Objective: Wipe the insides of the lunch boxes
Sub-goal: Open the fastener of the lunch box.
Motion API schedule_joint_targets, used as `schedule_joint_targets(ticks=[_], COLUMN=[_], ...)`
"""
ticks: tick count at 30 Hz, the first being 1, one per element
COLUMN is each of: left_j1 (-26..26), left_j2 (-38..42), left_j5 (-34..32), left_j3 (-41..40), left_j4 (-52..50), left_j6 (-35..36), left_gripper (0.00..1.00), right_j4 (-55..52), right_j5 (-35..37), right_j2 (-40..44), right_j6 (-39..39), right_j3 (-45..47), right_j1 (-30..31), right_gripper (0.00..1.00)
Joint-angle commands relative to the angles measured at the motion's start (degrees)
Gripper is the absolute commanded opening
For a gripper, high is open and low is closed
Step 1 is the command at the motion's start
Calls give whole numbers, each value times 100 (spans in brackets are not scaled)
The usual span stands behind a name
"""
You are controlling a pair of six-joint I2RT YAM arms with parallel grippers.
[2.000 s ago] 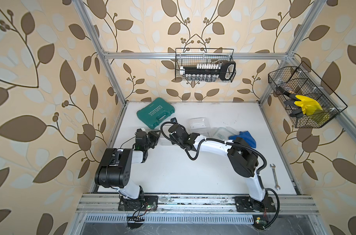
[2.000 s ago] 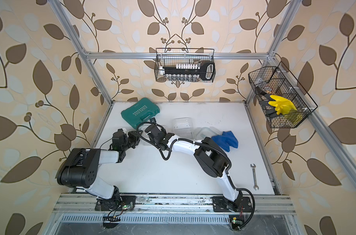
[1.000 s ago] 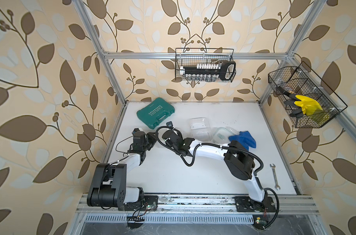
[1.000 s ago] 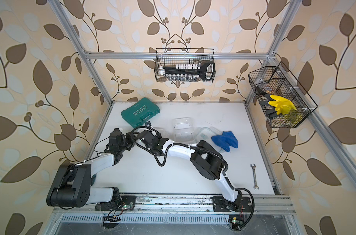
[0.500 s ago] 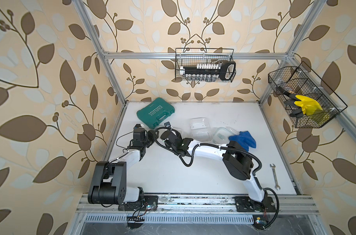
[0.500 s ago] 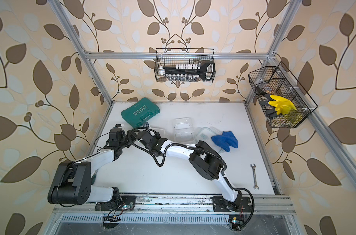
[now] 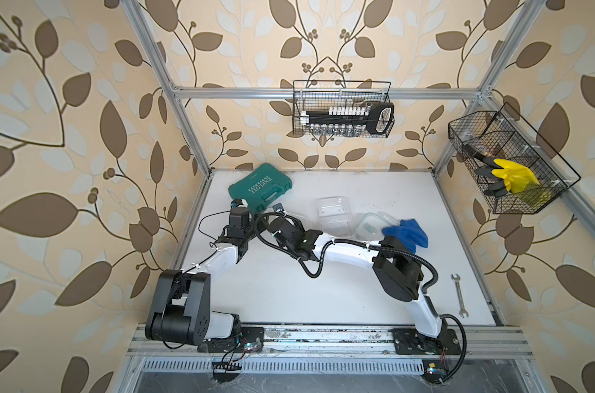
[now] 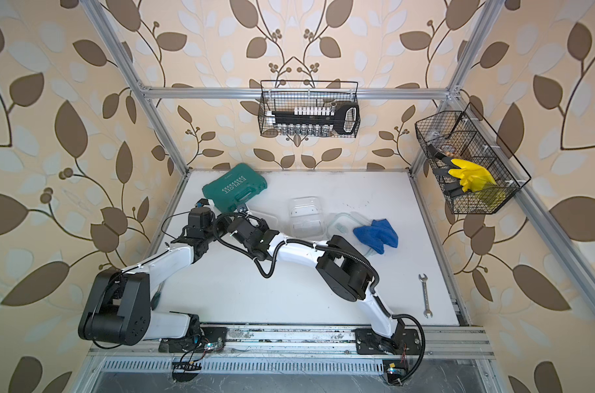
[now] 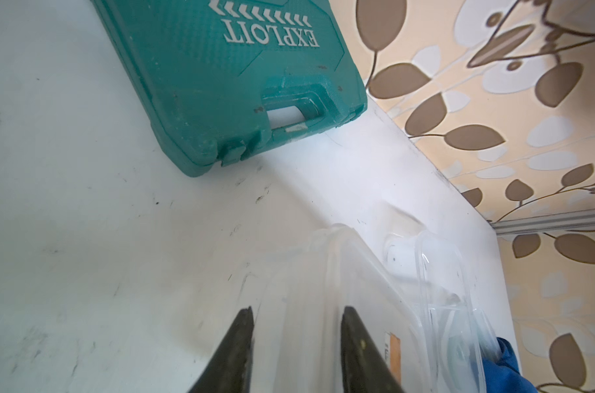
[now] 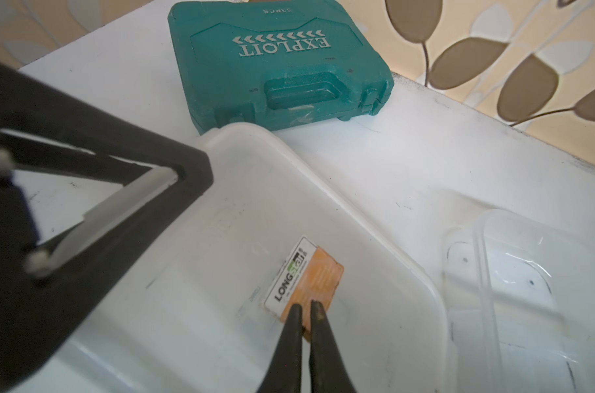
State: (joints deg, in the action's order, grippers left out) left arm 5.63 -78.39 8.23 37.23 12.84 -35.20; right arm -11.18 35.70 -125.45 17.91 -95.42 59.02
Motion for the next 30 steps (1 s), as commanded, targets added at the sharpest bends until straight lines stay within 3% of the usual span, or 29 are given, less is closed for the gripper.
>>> schedule_joint_targets(ticks=[1,17,25,30], left_j1=[440,1496,1591,1591], left_j2=[-62,-782,-904,-981], left_j5=[-406,-1192,-1165,-811], left_j3=[21,566,553,409], left_j4=[-1229,-2155,-2269,-1983], left_j6=[1062,1558,1578,1244], left_gripper=[0,0,0,0], right_j4=[-2178,-2176,-1982,-1870], right_j5=[-1584,-1958,-2348,-2615], right_j2=[-975,-955,-747,-471], right_j6=[-160,-662,-634,-460], right_j3=[645,885,1315,1528], right_j1=[105,-13,-222,-361], right_gripper=[9,8,7,7])
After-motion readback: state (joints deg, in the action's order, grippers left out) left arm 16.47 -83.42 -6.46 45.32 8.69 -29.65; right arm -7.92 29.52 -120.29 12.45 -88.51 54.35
